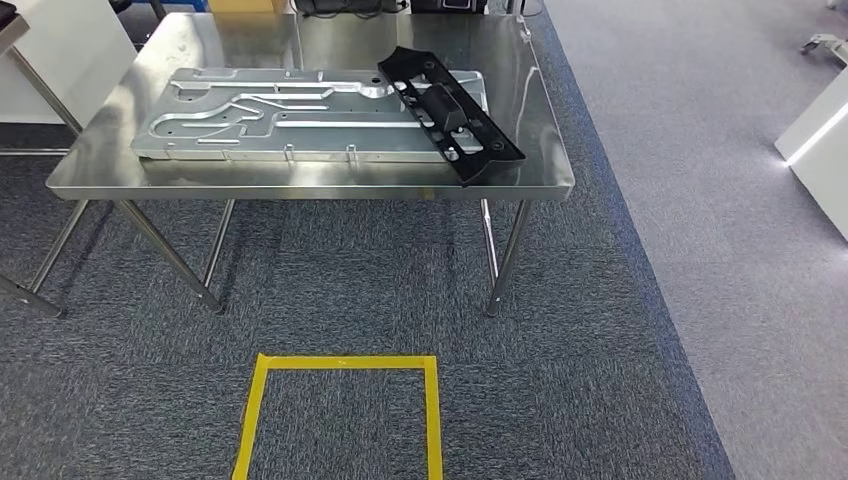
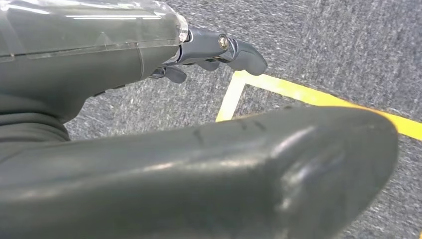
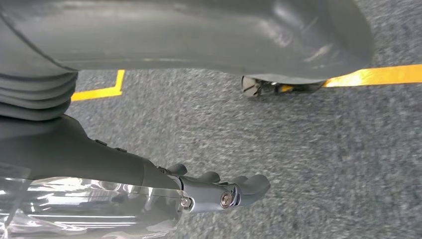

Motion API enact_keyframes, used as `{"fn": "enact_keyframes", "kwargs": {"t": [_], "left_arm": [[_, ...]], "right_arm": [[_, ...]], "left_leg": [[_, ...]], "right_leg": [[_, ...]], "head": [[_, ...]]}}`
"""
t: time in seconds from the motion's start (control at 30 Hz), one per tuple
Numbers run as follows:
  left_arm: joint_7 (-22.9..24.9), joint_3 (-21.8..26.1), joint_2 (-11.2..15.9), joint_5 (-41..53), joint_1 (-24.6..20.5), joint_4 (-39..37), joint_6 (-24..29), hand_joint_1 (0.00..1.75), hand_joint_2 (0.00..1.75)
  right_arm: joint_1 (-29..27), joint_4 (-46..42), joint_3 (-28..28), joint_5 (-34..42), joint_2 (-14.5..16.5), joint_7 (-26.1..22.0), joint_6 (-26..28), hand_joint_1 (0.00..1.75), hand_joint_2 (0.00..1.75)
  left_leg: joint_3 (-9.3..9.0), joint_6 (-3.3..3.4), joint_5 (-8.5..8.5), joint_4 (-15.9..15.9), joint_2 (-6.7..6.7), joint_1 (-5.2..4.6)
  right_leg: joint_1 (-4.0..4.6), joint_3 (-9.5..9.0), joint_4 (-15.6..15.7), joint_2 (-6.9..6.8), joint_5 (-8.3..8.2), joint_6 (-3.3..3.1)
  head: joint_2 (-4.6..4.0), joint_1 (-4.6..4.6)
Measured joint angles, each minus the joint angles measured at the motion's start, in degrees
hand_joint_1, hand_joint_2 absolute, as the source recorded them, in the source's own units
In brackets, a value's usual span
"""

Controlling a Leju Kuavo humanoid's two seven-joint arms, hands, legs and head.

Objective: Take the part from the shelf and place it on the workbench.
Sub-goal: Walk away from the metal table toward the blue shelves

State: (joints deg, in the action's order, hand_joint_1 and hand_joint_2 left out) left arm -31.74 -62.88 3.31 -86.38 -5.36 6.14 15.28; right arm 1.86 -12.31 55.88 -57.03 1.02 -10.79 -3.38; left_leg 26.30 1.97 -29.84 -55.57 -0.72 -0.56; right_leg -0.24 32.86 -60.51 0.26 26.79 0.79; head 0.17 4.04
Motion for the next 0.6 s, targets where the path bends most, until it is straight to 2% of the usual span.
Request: {"fn": "enact_keyframes", "kwargs": {"t": [0.03, 0.1, 0.17, 0.23, 0.3, 0.33, 0.37, 0.4, 0.43, 0.47, 0.5, 0.53, 0.57, 0.6], "left_arm": [[0.03, -0.13, -0.03, 0.00, -0.08, 0.00, 0.00, 0.00, 0.00], [0.24, -0.42, -0.01, 0.00, -0.23, 0.00, -0.03, 0.00, 0.00], [0.47, -0.65, 0.15, 0.00, -0.26, 0.02, -0.08, 0.00, 0.00], [0.56, -0.73, 0.29, 0.00, -0.33, 0.04, -0.12, 0.00, 0.00], [0.67, -0.75, 0.33, 0.01, -0.33, 0.04, -0.13, 0.00, 0.00], [0.83, -0.77, 0.37, 0.01, -0.25, 0.04, -0.17, 0.00, 0.00], [1.05, -0.78, 0.38, 0.01, -0.14, 0.04, -0.24, 0.00, 0.00], [1.37, -0.79, 0.42, 0.01, -0.05, 0.04, -0.33, 0.00, 0.00], [1.78, -0.83, 0.45, 0.02, -0.03, 0.04, -0.43, 0.00, 0.00], [2.26, -0.92, 0.48, 0.03, -0.08, 0.04, -0.51, 0.00, 0.00], [3.05, -1.12, 0.51, 0.05, -0.18, 0.06, -0.65, 0.00, 0.00], [3.93, -1.41, 0.51, 0.08, -0.25, 0.08, -0.83, 0.00, 0.00], [5.09, -1.76, 0.51, 0.14, -0.28, 0.09, -1.19, 0.00, 0.00], [6.39, -2.14, 0.53, 0.22, -0.25, 0.11, -1.70, 0.00, 0.00]], "right_arm": [[0.02, 0.00, 0.18, 0.17, -0.03, -0.04, -0.31, 0.00, 0.00], [0.03, 0.01, 0.60, 0.48, -0.03, 0.22, -0.86, 0.00, 0.00], [0.11, 0.02, 0.96, 0.62, 0.08, 0.57, -1.23, 0.00, 0.00], [0.20, 0.03, 1.15, 0.64, 0.19, 0.67, -1.44, 0.00, 0.00], [0.25, 0.05, 1.34, 0.65, 0.20, 0.78, -1.62, 0.00, 0.00], [0.27, 0.06, 1.40, 0.62, 0.20, 0.97, -1.74, 0.00, 0.00], [0.31, 0.07, 1.43, 0.53, 0.21, 1.27, -1.83, 0.00, 0.00], [0.35, 0.07, 1.43, 0.39, 0.22, 1.68, -1.89, 0.00, 0.00], [0.39, 0.07, 1.43, 0.21, 0.24, 2.14, -1.91, 0.00, 0.00], [0.44, 0.07, 1.43, 0.00, 0.25, 2.60, -1.89, 0.00, 0.00], [0.51, 0.07, 1.43, -0.20, 0.20, 3.20, -1.86, 0.00, 0.00], [0.59, 0.07, 1.43, -0.38, 0.15, 3.84, -1.83, 0.00, 0.00], [0.69, 0.07, 1.43, -0.60, 0.10, 4.79, -1.80, 0.00, 0.00], [0.83, 0.07, 1.43, -0.81, 0.05, 5.93, -1.73, 0.00, 0.00]], "left_leg": [[0.29, -0.23, -0.03, -0.17, 0.07, -0.03], [0.70, -0.72, 0.04, -0.30, 0.26, -0.02], [0.97, -1.33, -0.59, -0.98, 0.45, 0.01], [2.87, -2.14, -3.00, -5.06, 0.52, 0.30], [6.58, -2.90, -6.00, -12.19, 0.51, 0.82], [8.10, -3.22, -6.57, -14.89, 0.50, 1.10], [8.84, -3.52, -6.10, -15.86, 0.47, 1.36], [8.55, -3.80, -4.54, -14.65, 0.36, 1.64], [7.30, -4.05, -2.29, -11.53, -0.02, 1.90], [5.77, -4.24, -0.54, -7.95, -0.99, 2.02], [4.59, -4.05, 0.72, -4.87, -1.92, 1.99], [3.97, -3.63, 1.25, -3.08, -2.56, 1.89], [3.95, -3.06, 1.14, -2.52, -2.82, 1.72], [4.20, -2.35, 1.25, -2.49, -2.33, 1.59]], "right_leg": [[0.13, -0.99, 1.92, 0.14, -0.13, -0.35], [0.15, -1.24, 3.07, 0.05, 0.20, -0.77], [-0.19, -1.45, 3.76, -0.45, 0.03, -1.19], [-0.49, -1.71, 4.37, -1.06, -0.17, -1.50], [-0.48, -1.71, 4.40, -1.71, -0.13, -1.62], [-0.52, -1.71, 4.35, -2.08, -0.09, -1.65], [-0.61, -1.72, 4.26, -2.46, -0.03, -1.61], [-0.75, -1.73, 4.10, -2.85, 0.06, -1.48], [-0.91, -1.74, 3.87, -3.25, 0.21, -1.26], [-1.00, -1.74, 3.59, -3.64, 0.40, -0.95], [-0.95, -1.70, 3.20, -4.00, 0.61, -0.56], [-0.83, -1.68, 2.94, -4.33, 0.74, -0.18], [-0.66, -1.70, 2.81, -4.71, 0.80, 0.18], [-0.58, -1.75, 2.74, -5.12, 0.81, 0.52]], "head": [[0.00, 0.00], [0.00, 0.01], [0.00, 0.01], [0.00, 0.01], [0.00, 0.01], [0.00, 0.01], [0.00, 0.01], [0.00, 0.01], [0.00, 0.01], [0.00, 0.01], [0.00, 0.01], [0.00, 0.01], [0.00, 0.02], [0.00, 0.02]]}}
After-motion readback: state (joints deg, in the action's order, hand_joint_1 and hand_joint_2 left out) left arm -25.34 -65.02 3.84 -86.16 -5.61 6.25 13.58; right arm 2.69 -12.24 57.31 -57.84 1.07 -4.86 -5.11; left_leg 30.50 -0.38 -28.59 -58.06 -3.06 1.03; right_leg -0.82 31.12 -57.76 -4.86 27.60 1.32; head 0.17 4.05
